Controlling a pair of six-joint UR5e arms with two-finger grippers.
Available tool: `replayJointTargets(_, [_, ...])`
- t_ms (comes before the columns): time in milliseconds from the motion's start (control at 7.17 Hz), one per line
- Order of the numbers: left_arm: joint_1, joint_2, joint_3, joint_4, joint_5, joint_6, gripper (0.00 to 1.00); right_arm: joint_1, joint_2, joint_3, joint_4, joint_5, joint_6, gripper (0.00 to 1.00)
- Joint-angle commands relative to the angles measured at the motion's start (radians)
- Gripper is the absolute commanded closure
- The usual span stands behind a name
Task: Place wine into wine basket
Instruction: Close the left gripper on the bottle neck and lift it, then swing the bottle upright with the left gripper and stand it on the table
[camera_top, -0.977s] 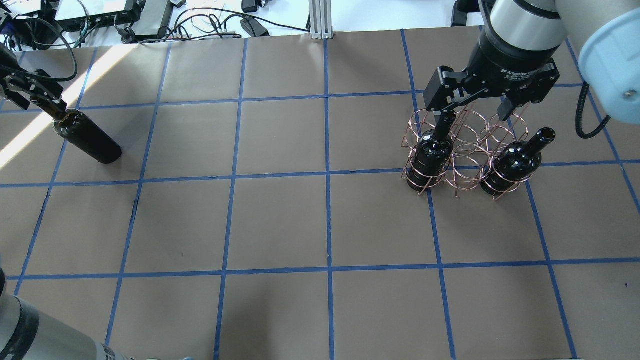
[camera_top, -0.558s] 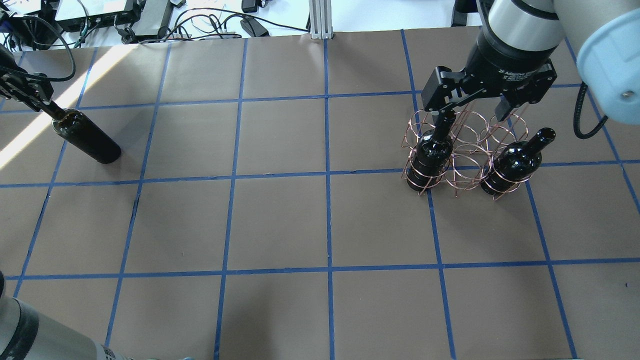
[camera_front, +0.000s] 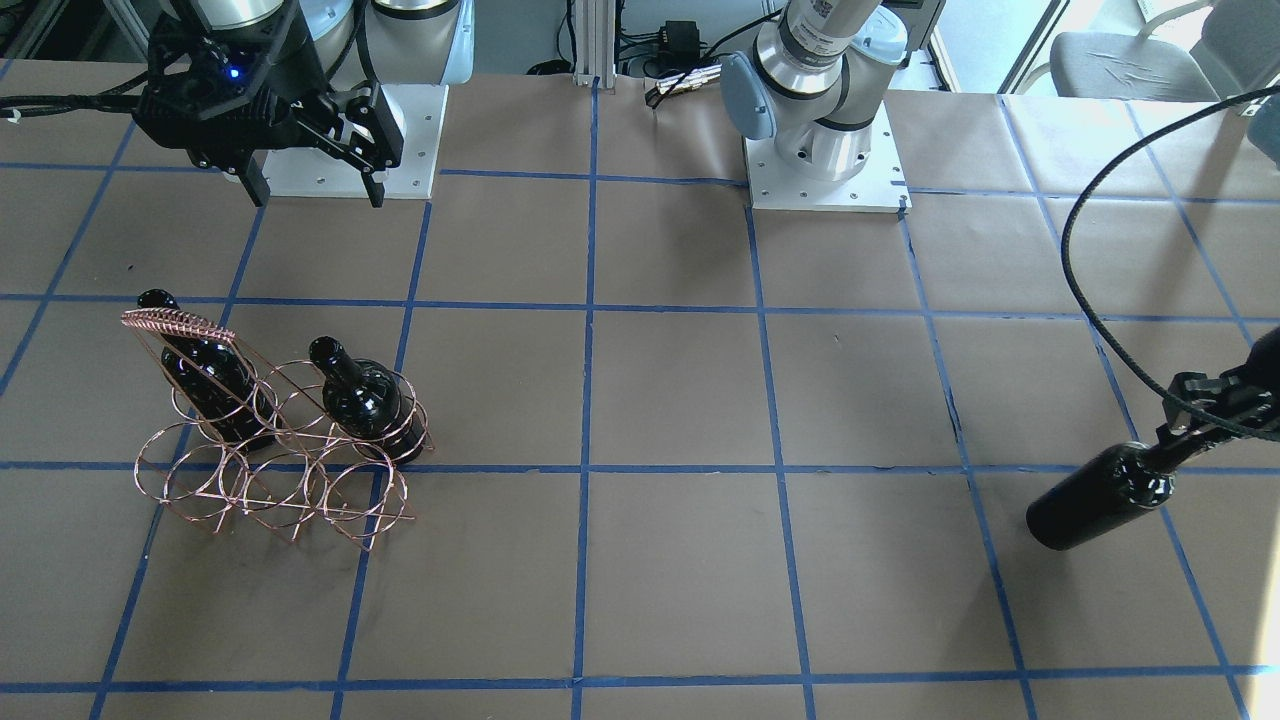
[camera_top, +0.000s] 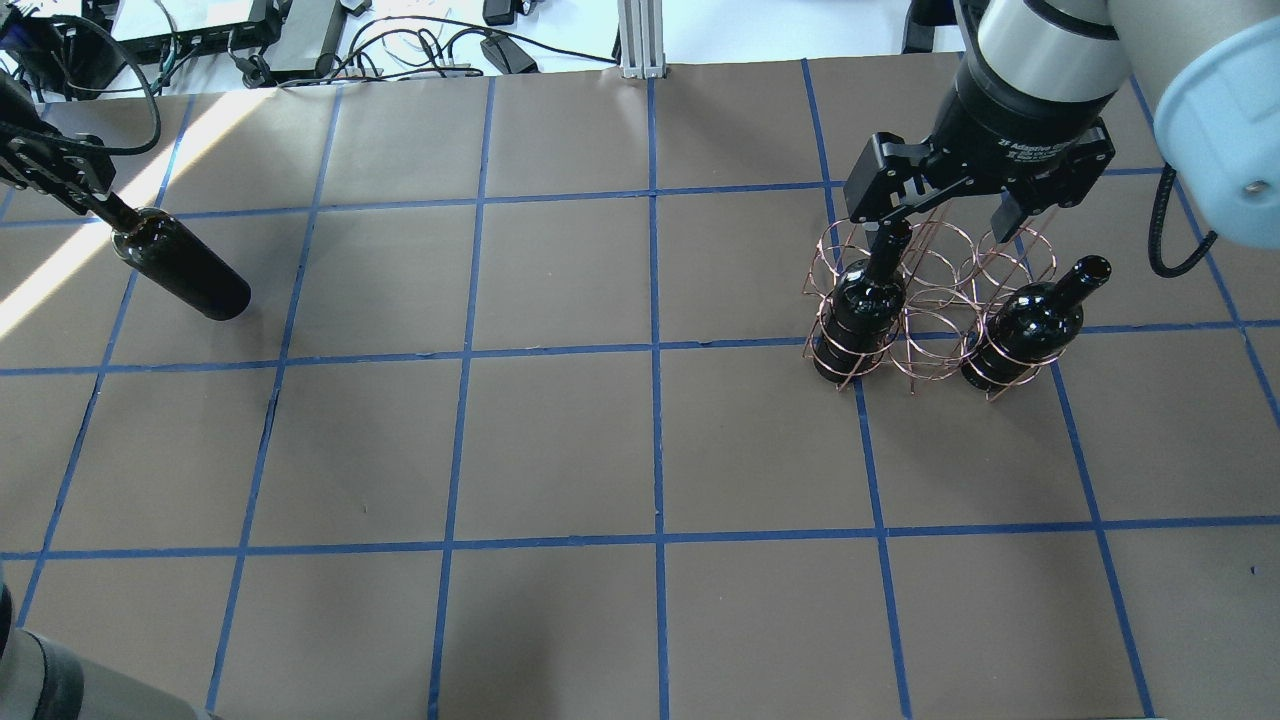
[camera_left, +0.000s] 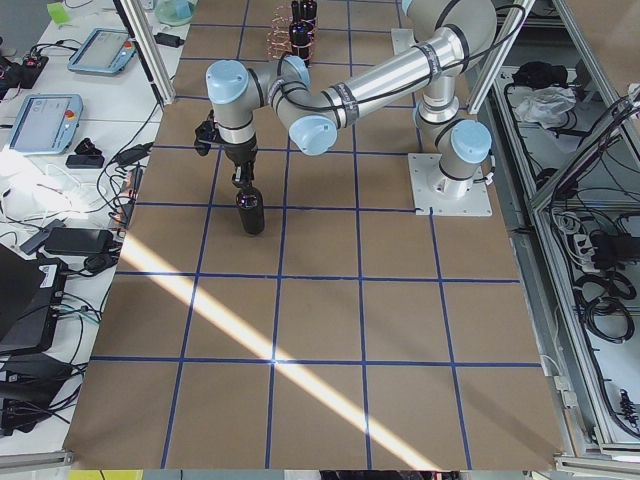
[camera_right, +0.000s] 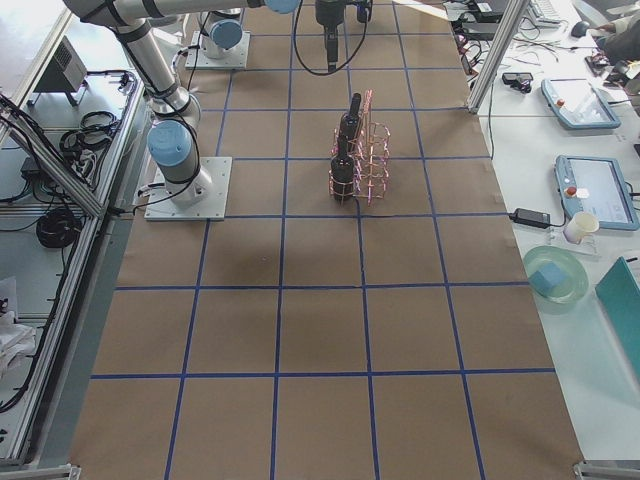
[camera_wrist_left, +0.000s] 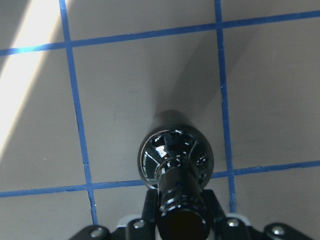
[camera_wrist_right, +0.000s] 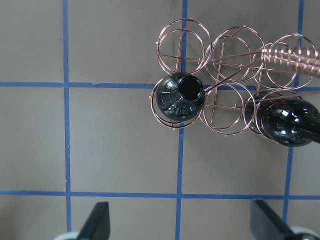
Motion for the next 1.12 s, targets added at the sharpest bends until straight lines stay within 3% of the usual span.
replayJointTargets(0, [-0.069,0.134,-0.152,-0.011,-0.005,-0.089,1.00,0.000,-0.001,0.000,0.000,0.002,0.005,0.00])
replayJointTargets(279, [-0.215,0.278,-0.267,-0.020,-0.005,-0.323,1.00,0.000,-0.001,0.000,0.005,0.001,0.005,0.00])
replayJointTargets(558, [-0.380,0.359,-0.383,-0.023,-0.023,-0.646,1.00,-0.006,-0.003,0.000,0.000,-0.010,-0.005,0.00])
replayJointTargets(977, [-0.688,0.400,-0.407,-0.026,-0.023,-0.966,1.00,-0.001,-0.003,0.000,0.000,-0.010,0.002,0.00])
